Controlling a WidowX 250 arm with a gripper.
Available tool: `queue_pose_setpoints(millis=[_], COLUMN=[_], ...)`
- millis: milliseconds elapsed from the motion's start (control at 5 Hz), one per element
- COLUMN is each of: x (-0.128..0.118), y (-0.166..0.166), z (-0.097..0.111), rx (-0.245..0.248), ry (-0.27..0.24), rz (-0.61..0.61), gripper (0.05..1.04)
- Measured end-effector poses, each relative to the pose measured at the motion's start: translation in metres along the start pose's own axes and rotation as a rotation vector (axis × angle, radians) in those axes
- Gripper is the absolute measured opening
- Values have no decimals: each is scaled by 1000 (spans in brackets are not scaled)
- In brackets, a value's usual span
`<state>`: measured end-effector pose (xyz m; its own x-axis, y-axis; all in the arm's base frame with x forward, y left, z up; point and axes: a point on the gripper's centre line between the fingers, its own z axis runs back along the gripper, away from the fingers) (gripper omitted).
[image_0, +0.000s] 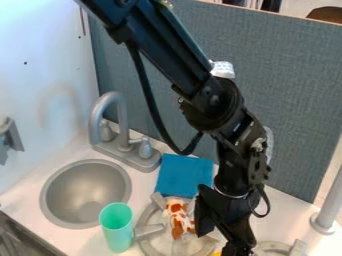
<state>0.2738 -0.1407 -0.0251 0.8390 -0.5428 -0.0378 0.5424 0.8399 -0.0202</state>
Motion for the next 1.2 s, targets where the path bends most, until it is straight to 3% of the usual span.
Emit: queue_pose_setpoints(millis=[200, 600, 800, 1000, 1200], x=[-5, -8, -13, -11, -12], y=[0, 3, 12, 4, 4], z=[-11, -17, -37, -48, -49], rx=[-5, 17, 74, 83, 88], ry=[35, 50, 144, 188, 192], rz=[3, 3, 55, 54, 48], gripper=[1005, 1005, 1005, 1005, 1005])
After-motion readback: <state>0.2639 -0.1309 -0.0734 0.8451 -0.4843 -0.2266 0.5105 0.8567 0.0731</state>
